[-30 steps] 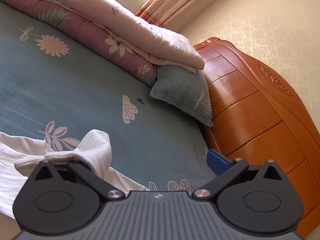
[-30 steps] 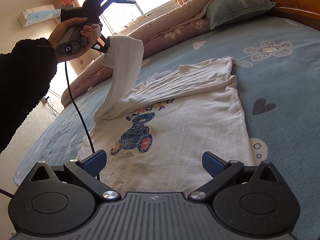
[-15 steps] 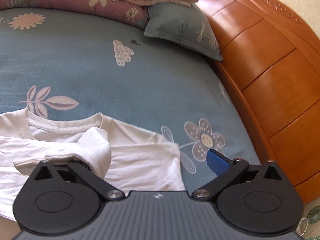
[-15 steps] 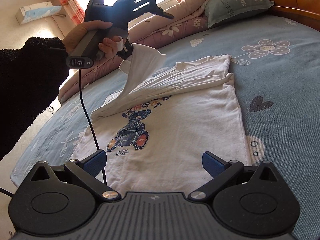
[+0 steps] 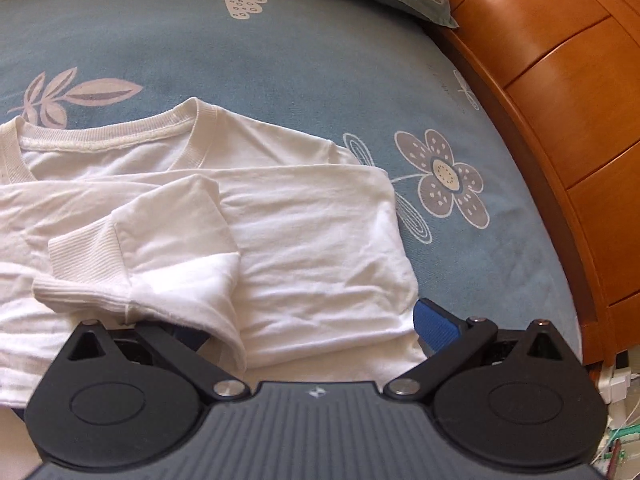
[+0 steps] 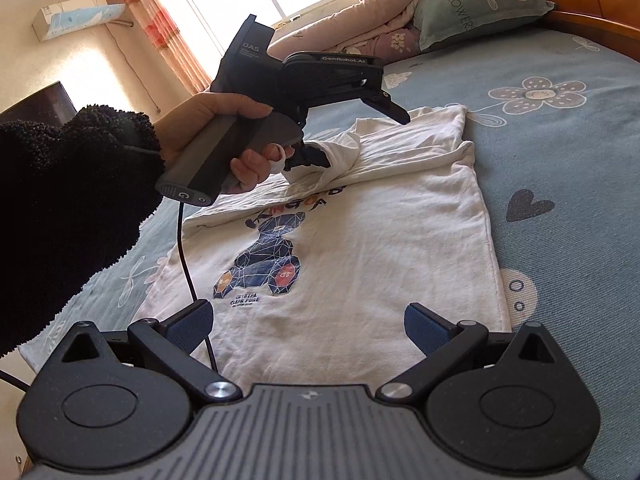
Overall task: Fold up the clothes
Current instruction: 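Carry the sleeve across the chest with the left gripper and lower it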
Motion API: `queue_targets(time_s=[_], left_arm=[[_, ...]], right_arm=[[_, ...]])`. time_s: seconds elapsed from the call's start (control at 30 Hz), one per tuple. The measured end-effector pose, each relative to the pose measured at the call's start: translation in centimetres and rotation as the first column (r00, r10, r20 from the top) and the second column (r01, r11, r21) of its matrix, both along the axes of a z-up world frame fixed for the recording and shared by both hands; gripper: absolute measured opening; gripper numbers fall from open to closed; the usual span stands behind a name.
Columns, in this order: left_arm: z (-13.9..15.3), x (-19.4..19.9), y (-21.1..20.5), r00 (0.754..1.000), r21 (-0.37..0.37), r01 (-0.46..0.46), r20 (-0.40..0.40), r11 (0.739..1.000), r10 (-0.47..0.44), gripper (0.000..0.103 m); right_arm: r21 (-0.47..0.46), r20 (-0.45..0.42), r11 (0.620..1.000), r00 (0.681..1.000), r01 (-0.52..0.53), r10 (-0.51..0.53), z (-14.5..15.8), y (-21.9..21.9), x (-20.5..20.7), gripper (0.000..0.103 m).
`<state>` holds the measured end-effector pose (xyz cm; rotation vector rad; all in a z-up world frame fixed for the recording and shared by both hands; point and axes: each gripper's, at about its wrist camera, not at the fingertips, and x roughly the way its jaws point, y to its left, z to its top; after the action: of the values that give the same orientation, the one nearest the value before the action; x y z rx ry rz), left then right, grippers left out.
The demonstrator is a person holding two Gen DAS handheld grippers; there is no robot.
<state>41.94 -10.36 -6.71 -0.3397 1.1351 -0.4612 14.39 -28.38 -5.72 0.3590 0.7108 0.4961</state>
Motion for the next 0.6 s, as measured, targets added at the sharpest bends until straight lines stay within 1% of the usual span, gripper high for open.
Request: queue_targets(time_s=[0.07, 0.13, 0.23, 0.3, 0.37, 0.47, 0.53, 0.6], left_arm=[[0.5, -0.6, 1.5, 1.0, -0.059, -0.024, -0.003, 0.998, 0.024, 0.102], [0.6, -1.0, 3.2, 0.998, -0.093, -0.056, -0.006, 0.994, 0.056, 0.102], [-0.1, -0.7, 5.3, 0.99, -0.1, -0.137, -0.031, 0.985, 0.135, 0.102], [-0.7, -0.2, 6.2, 0.98, -0.114, -0.196, -0.049, 0.974, 0.191, 0.102], [-0.8, 0.2, 6.3, 0.973, -0.124, -0.23, -0.029, 0.965, 0.228, 0.102], [0.0, 1.0, 5.2, 0.974, -0.153, -0.221, 0.024, 0.963, 0.227, 0.102], [1.0, 1.4, 3.8, 0.979, -0.173, -0.18, 0.067, 0.968, 0.194, 0.102], [1.9, 1.8, 1.9, 0.986, -0.184, -0.114, 0.1, 0.976, 0.133, 0.102]], right_arm=[[0.002, 0.001, 1.0, 1.0, 0.0, 0.0, 0.0, 0.0, 0.0, 0.103], [0.003, 0.002, 1.0, 1.0, 0.0, 0.0, 0.0, -0.1, 0.0, 0.103], [0.001, 0.006, 1.0, 1.0, -0.004, 0.004, 0.1, 0.0, -0.1, 0.103], [-0.003, 0.006, 1.0, 1.0, -0.001, 0.001, 0.1, 0.1, -0.1, 0.103], [-0.005, 0.004, 1.0, 1.0, 0.003, -0.003, 0.1, 0.1, -0.1, 0.103], [-0.008, -0.003, 1.0, 1.0, 0.003, -0.003, 0.0, 0.1, 0.0, 0.103], [-0.013, -0.003, 1.0, 1.0, -0.002, 0.002, -0.1, 0.3, 0.0, 0.103], [-0.017, -0.003, 1.0, 1.0, -0.007, 0.007, -0.1, 0.4, 0.1, 0.103]])
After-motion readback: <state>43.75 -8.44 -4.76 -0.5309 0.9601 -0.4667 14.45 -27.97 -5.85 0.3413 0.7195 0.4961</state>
